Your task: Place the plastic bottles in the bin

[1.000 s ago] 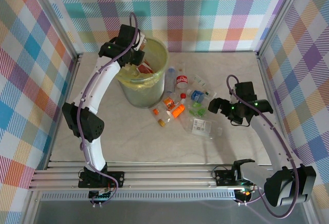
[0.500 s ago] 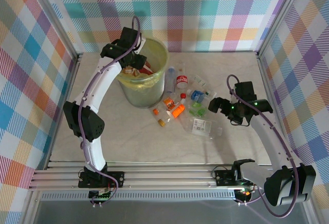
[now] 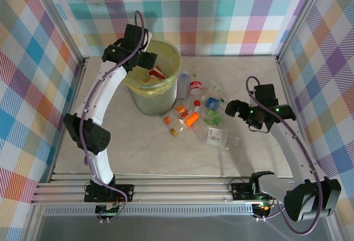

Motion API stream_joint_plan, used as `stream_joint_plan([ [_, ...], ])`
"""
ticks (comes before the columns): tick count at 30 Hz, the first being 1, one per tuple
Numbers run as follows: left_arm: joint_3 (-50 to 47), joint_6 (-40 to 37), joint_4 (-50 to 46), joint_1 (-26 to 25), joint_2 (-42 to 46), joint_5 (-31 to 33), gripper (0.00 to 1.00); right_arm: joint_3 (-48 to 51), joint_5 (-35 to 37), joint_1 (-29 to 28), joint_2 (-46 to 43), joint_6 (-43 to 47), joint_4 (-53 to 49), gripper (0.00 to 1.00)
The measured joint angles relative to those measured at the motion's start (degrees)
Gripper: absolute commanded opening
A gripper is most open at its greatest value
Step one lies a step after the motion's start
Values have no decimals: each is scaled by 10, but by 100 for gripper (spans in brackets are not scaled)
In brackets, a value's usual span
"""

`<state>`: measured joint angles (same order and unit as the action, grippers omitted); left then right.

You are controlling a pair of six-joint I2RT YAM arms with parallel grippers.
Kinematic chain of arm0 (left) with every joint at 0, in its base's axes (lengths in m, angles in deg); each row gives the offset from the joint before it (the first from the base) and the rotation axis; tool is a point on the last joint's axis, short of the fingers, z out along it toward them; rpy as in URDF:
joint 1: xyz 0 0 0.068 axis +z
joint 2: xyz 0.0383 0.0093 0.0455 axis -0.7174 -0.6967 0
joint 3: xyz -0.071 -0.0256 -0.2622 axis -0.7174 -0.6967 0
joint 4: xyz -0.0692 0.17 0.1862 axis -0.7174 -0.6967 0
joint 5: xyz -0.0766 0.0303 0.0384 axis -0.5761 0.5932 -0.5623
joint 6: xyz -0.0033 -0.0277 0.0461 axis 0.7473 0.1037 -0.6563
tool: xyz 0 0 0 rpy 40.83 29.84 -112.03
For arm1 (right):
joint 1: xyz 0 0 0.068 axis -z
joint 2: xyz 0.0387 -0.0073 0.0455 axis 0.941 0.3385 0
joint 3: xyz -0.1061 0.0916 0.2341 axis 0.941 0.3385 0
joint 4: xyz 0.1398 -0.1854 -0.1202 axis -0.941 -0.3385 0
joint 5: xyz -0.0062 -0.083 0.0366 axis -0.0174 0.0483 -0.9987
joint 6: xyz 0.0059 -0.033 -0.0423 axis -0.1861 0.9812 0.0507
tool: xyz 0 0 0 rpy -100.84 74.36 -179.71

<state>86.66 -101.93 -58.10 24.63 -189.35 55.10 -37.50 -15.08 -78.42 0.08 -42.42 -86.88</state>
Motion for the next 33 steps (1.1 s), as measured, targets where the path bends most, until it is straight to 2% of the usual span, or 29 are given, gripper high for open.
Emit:
stream_joint_plan([
  [2,0,15,2,0,19,-2,99,-4,4,0,0,-2,0,100],
  [5,-10,36,11,0,57,-14,100,-7,11,0,0,-4,-1,100],
  [12,-155,70,85,-28,223,-32,100,-8,30,0,-7,-10,-4,100],
  [17,-275,93,142,-91,329,-32,100,-8,42,0,-30,-19,-5,100],
  [22,-370,122,177,-159,387,-25,100,-2,46,0,-51,-28,-1,100],
  [33,-527,203,219,-319,394,14,100,12,46,0,-70,-36,0,100],
])
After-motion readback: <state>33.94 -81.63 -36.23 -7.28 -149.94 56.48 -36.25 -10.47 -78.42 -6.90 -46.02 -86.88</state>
